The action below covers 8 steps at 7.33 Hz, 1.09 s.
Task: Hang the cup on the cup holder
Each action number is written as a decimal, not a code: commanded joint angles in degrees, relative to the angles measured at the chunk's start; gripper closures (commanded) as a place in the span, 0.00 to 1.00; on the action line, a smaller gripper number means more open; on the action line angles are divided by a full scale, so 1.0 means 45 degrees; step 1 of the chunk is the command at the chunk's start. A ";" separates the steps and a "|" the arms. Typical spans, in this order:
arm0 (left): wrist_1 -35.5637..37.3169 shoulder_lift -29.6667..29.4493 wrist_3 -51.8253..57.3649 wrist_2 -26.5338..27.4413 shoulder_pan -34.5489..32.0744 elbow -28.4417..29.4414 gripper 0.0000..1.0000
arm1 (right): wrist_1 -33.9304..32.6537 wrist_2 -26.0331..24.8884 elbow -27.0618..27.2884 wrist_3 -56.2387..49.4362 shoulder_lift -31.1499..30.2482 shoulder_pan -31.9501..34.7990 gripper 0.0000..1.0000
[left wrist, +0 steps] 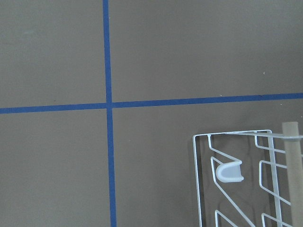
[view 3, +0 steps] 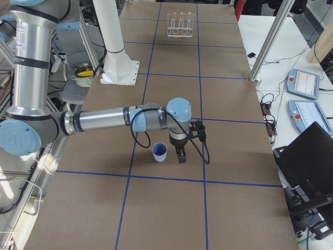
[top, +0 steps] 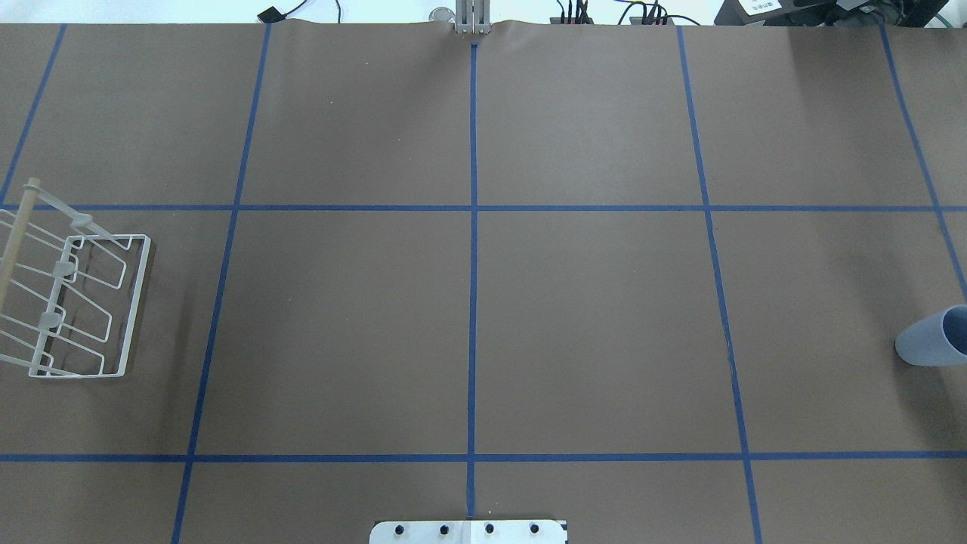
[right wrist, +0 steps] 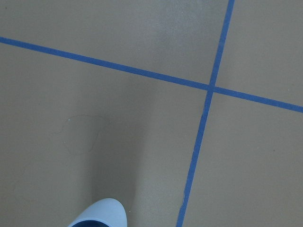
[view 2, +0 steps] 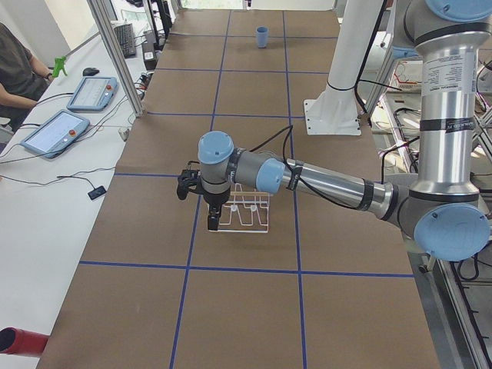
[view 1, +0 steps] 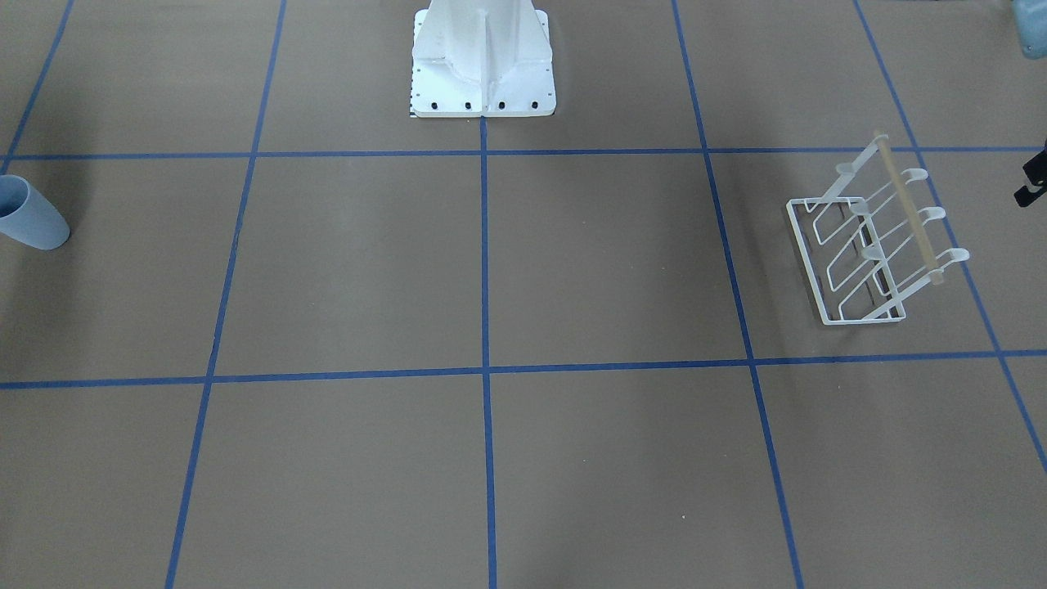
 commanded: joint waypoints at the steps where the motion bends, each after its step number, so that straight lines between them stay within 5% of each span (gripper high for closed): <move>1: -0.0002 0.0019 0.0000 0.0015 0.0015 -0.0040 0.02 | 0.0019 0.0037 -0.0018 0.0000 -0.0005 -0.0052 0.00; 8: -0.0022 0.0039 -0.0039 0.0015 0.0015 -0.0060 0.02 | 0.0019 0.0017 -0.0231 0.0136 0.0014 -0.0053 0.00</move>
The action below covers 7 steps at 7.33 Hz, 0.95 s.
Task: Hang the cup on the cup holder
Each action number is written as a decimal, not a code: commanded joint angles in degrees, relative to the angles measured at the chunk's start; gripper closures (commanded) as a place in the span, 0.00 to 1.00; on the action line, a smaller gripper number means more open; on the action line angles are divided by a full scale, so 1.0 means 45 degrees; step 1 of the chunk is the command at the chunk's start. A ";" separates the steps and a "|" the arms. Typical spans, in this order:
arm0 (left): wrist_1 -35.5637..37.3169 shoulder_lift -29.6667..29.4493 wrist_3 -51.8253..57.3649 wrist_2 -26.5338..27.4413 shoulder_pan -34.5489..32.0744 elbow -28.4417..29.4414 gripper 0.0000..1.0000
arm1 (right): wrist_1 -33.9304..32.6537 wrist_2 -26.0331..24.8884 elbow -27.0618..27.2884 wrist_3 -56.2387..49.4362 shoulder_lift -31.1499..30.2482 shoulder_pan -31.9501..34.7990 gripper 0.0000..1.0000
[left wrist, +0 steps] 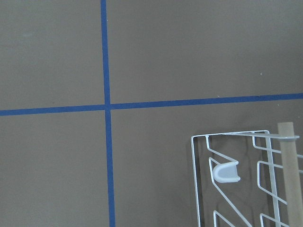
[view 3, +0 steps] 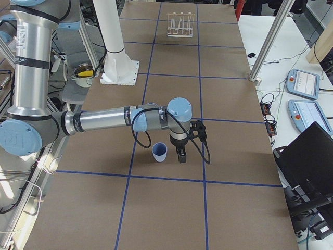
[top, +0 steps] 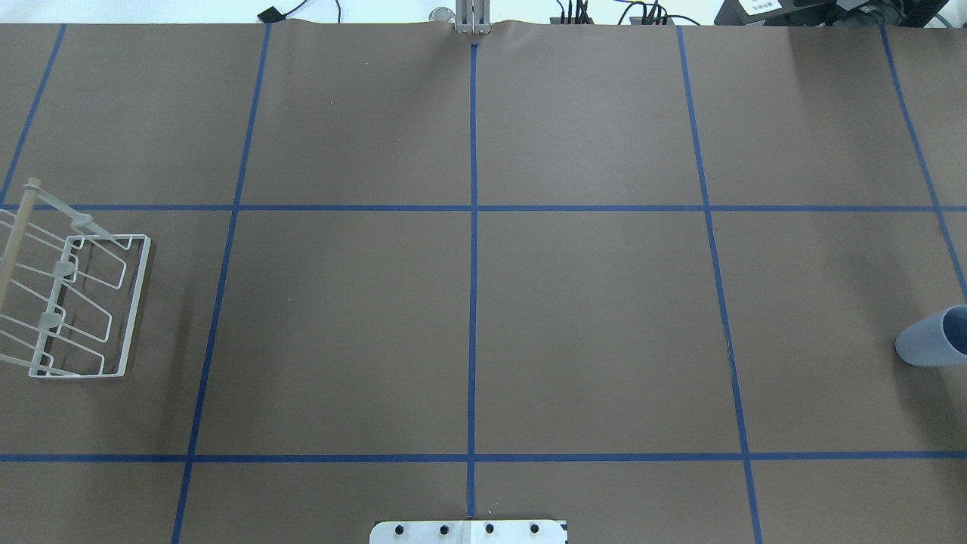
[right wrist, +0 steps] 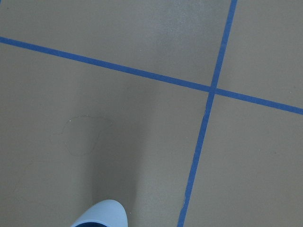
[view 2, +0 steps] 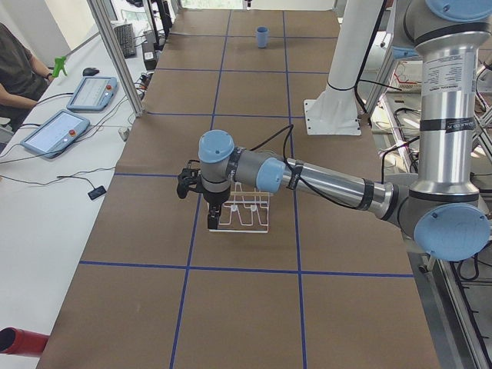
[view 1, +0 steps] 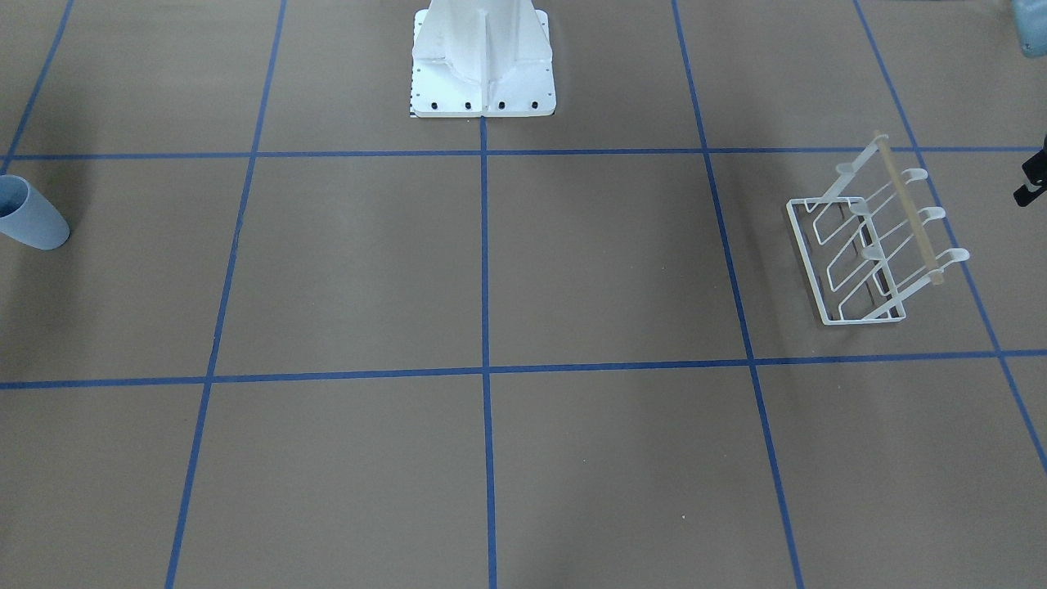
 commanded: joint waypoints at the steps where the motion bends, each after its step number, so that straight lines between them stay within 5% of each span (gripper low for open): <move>1: 0.0005 0.0048 0.0003 0.0000 0.0000 0.0052 0.02 | 0.0097 0.0076 -0.0798 0.0045 0.0119 -0.0290 0.00; 3: 0.0005 -0.0010 -0.0094 -0.0019 0.0000 -0.0006 0.02 | 0.2044 0.0232 -0.0979 0.0044 -0.0500 -0.0293 0.00; 7: 0.0005 0.0126 -0.0114 0.0118 -0.0039 -0.0494 0.02 | 0.2539 0.0272 -0.1000 0.0084 -0.0387 -0.0429 0.00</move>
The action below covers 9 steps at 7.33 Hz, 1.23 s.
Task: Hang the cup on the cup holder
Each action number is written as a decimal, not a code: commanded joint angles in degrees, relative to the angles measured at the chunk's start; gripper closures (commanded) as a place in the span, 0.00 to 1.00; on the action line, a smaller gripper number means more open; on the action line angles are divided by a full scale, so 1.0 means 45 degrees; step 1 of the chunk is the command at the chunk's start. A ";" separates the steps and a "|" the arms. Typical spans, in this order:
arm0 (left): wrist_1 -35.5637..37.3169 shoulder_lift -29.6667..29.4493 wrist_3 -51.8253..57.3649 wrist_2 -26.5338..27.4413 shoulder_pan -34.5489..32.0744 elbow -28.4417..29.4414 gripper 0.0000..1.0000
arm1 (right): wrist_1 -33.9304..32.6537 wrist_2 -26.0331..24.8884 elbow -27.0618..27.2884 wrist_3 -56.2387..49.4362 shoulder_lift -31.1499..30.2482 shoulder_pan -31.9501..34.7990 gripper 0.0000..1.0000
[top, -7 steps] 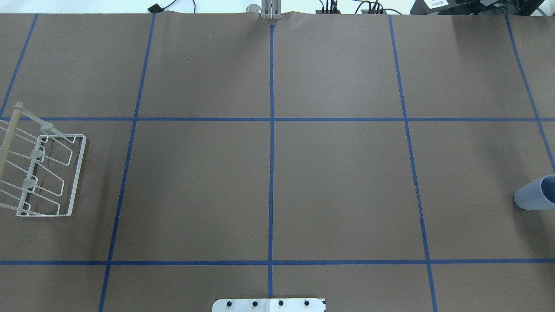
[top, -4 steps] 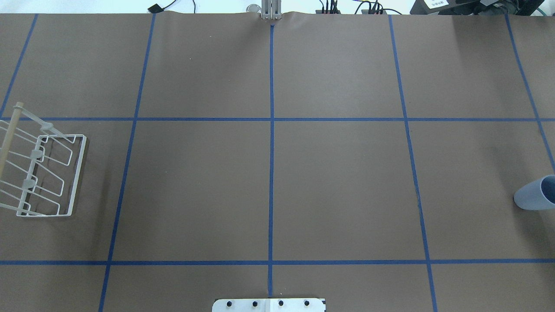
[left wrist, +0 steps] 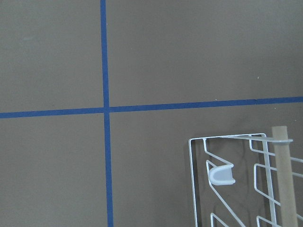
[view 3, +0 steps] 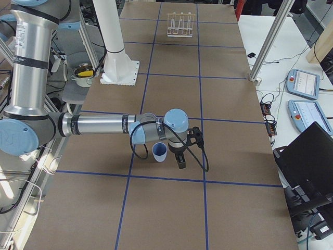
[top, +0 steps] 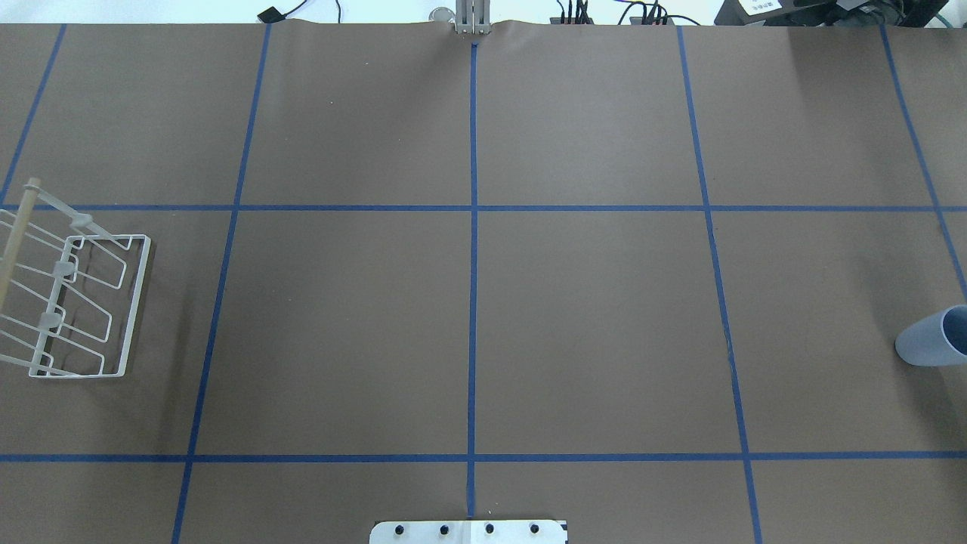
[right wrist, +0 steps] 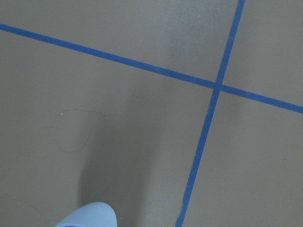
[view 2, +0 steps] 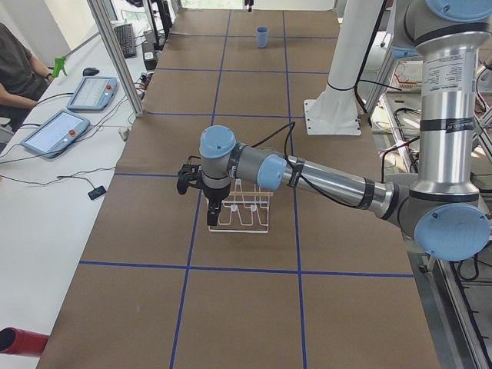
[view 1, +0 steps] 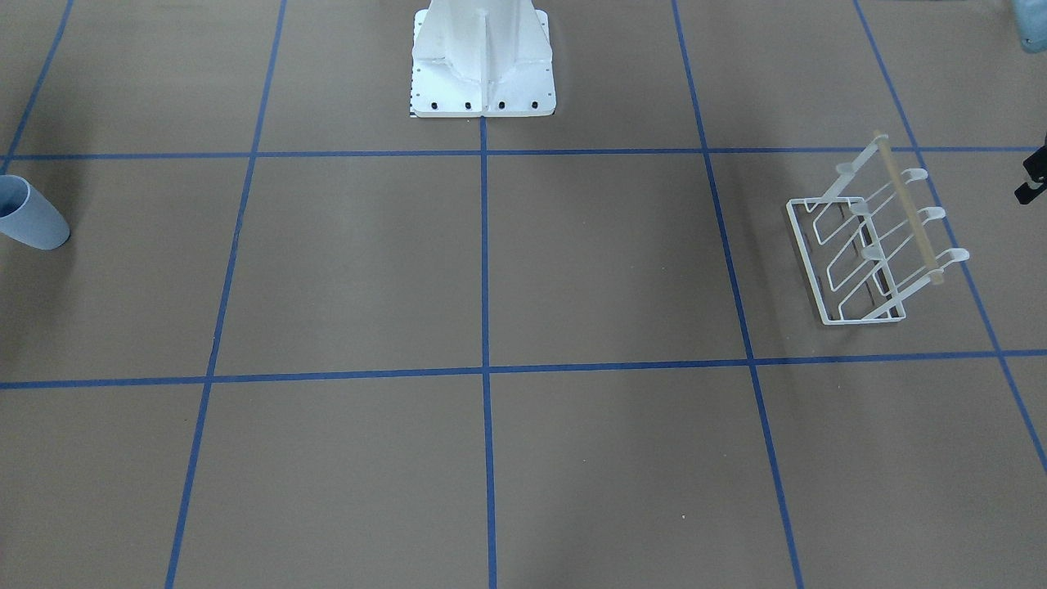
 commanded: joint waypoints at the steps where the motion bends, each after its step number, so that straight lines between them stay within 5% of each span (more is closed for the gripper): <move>1: 0.0007 0.0092 -0.0003 -0.0009 0.0032 -0.0013 0.02 | 0.0135 0.0029 0.0109 -0.0007 0.0013 -0.0184 0.00; 9: -0.0149 -0.0084 0.0153 -0.0087 0.0071 0.0535 0.02 | 0.0910 -0.0596 0.0618 0.2298 -0.1369 -0.3095 0.01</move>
